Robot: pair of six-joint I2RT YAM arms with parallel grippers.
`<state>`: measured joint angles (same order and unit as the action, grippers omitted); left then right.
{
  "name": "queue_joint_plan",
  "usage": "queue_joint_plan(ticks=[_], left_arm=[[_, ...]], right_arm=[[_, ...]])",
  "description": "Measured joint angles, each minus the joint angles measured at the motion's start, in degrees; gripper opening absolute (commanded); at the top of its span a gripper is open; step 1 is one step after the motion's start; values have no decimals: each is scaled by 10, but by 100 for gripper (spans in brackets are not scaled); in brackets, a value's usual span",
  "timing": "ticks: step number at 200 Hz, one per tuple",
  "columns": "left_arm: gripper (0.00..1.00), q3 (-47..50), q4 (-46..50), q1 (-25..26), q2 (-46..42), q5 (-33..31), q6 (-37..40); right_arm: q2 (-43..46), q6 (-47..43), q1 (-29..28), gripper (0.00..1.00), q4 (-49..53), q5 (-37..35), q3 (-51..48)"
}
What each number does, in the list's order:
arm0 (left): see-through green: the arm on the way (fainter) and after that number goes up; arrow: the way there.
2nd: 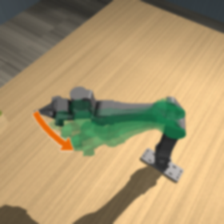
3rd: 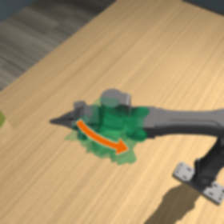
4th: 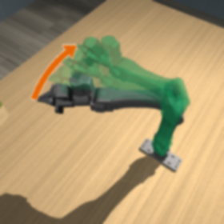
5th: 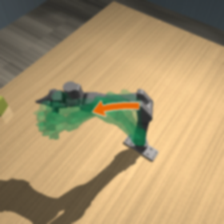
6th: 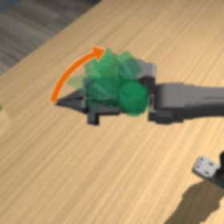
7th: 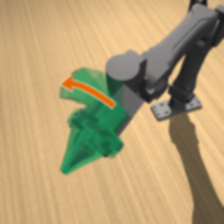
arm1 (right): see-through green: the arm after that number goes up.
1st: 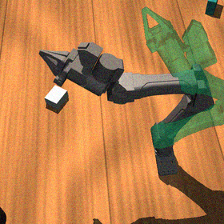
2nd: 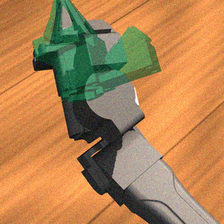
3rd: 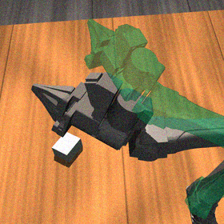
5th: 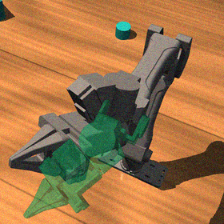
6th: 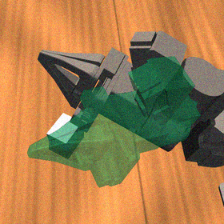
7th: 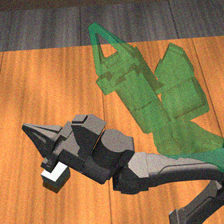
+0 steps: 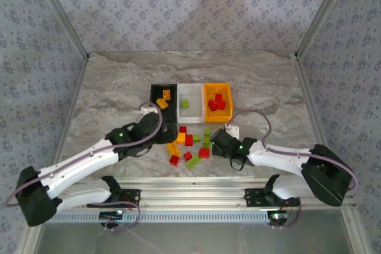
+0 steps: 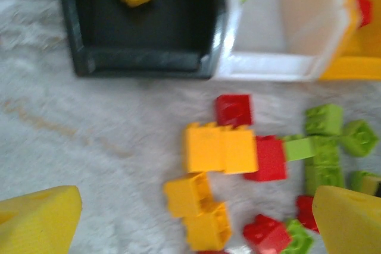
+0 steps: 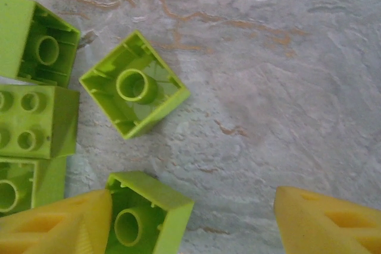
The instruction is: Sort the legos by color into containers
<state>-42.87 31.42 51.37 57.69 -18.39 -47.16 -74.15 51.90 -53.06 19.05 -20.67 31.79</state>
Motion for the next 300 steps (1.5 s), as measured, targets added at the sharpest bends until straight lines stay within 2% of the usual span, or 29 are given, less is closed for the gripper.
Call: queue_joint_plan(ticks=[34, 90, 116, 140, 161, 183, 219, 269, 285, 300], left_arm=[[100, 33, 0, -2, -53, -24, -25], [99, 85, -3, -26, -75, -26, -47], [100, 102, -7, -30, -90, -24, -50], [100, 114, -11, -30, -106, -24, -50], [99, 126, -16, -30, -117, -24, -51], [99, 148, -22, -30, -125, -17, -51], [100, 172, -27, -31, -138, 0, -51], [100, 182, -29, -37, -191, 12, -58], [100, 184, -25, -38, -202, 12, -61], [99, 187, -19, -42, -210, 13, -61]], right_arm=[[-37, 7, -2, 62, -1, -7, 14], [-42, 17, -5, 32, -5, -11, 14], [-17, 10, -7, 21, -2, -15, 11], [37, -5, -8, 16, 10, -19, 12], [81, -32, -7, 16, 29, -14, 29], [59, -73, -4, 17, 42, -1, 99], [-74, -131, 12, 19, 34, 20, 267], [-273, -173, 62, 24, 31, 28, 450], [-320, -179, 75, 28, 33, 29, 490], [-348, -186, 82, 42, 36, 29, 515]])
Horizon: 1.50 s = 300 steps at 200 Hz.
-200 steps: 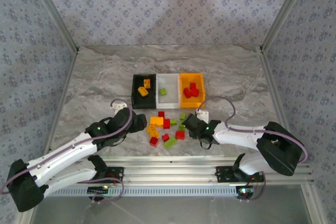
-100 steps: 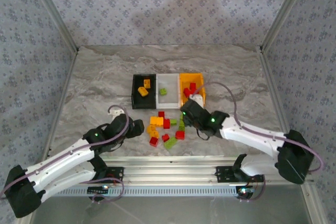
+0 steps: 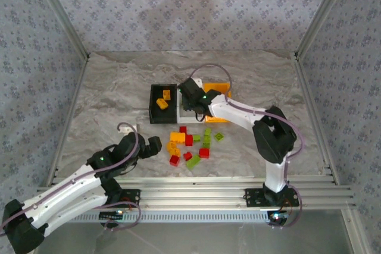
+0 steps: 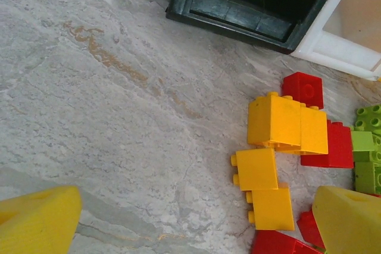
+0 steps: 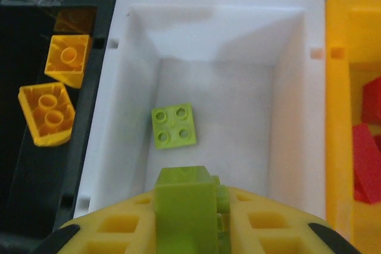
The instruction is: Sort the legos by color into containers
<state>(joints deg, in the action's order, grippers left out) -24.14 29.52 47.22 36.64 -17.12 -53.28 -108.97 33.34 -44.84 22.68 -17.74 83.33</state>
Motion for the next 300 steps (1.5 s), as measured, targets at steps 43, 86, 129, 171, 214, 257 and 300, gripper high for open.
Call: queue_joint_plan(ticks=[43, 86, 129, 171, 214, 257, 300], left_arm=[[99, 3, 11, 0, -18, 16, 5], [90, 2, 0, -1, 24, 59, 30], [88, -23, -37, 75, 166, 75, 40], [85, -86, -52, 172, 300, 45, 42], [66, -127, -60, 196, 384, 7, 48], [48, -137, -59, 197, 438, 1, 53], [37, -148, -50, 201, 430, -1, 46]], right_arm=[[-15, -21, 2, 62, 4, -1, 34], [74, -21, -14, 67, -13, -6, -38], [214, 11, -24, 68, -48, -9, -201], [298, 45, -25, 70, -52, -13, -319], [373, 68, -26, 70, -54, -21, -374], [413, 81, -26, 70, -54, -29, -401], [442, 89, -26, 71, -53, -37, -415]])
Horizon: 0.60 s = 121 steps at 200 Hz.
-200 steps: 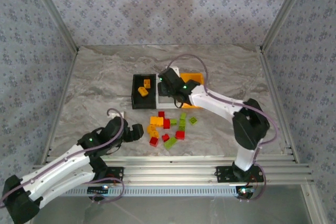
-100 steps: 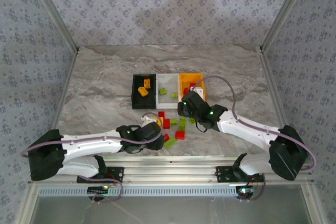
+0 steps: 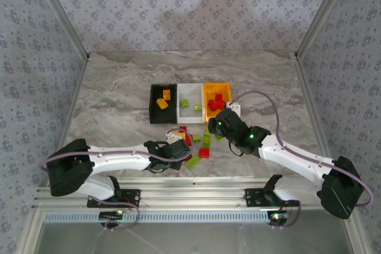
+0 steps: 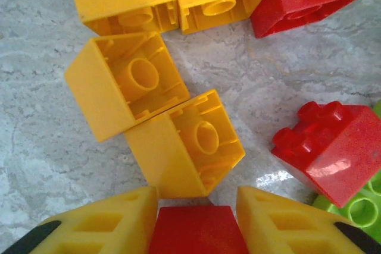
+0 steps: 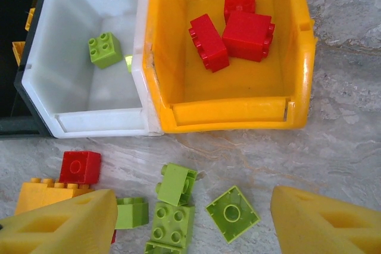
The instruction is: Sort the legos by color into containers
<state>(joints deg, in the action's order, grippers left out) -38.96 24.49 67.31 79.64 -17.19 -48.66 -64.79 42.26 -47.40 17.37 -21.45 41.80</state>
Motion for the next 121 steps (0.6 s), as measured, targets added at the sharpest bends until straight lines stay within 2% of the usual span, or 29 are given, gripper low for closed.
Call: queue_joint_plan(ticks=[33, 53, 72, 92, 121], left_arm=[[35, -11, 24, 0, -36, 0, 2], [34, -55, 39, -9, -41, 2, 16], [34, -111, 38, -40, -35, 18, 38], [32, -189, 34, -75, 3, 28, 70], [30, -338, 24, -117, 117, 47, 114]], right_arm=[[22, 9, 0, 71, 0, -5, -19], [36, 19, 0, 71, 1, -8, -41], [47, 28, 0, 71, 4, -9, -60], [61, 37, 0, 71, 8, -9, -78], [82, 50, 0, 71, 13, -9, -97]])
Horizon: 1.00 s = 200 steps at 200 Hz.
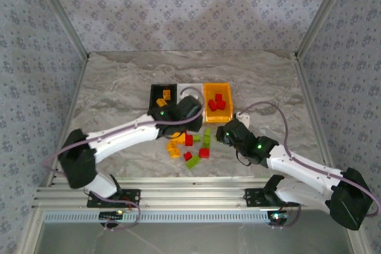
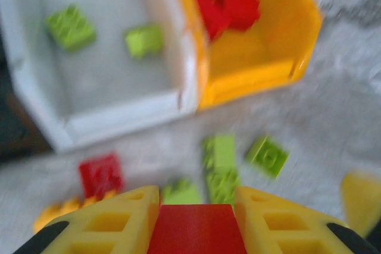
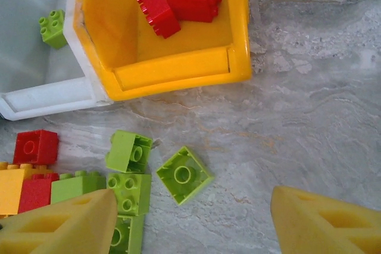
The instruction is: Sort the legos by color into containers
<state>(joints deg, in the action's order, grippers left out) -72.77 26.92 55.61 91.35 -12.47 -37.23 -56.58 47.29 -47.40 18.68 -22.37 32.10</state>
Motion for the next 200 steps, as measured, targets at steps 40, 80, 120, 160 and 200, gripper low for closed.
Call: queue_joint_plan(ticks=[40, 80, 120, 160, 200], left_arm=[[29, -215, 15, -35, 176, 24, 44], [37, -372, 63, -57, 310, 35, 61], [59, -518, 128, -63, 407, 40, 70], [74, -579, 167, -63, 424, 46, 67], [82, -487, 146, -50, 338, 59, 66]], right_arm=[[15, 13, 0, 71, 10, 0, -18], [26, 18, 0, 71, 22, 0, -24], [45, 21, 0, 72, 30, 6, -30], [60, 28, 0, 72, 35, 10, -34], [55, 29, 0, 73, 34, 16, -34]])
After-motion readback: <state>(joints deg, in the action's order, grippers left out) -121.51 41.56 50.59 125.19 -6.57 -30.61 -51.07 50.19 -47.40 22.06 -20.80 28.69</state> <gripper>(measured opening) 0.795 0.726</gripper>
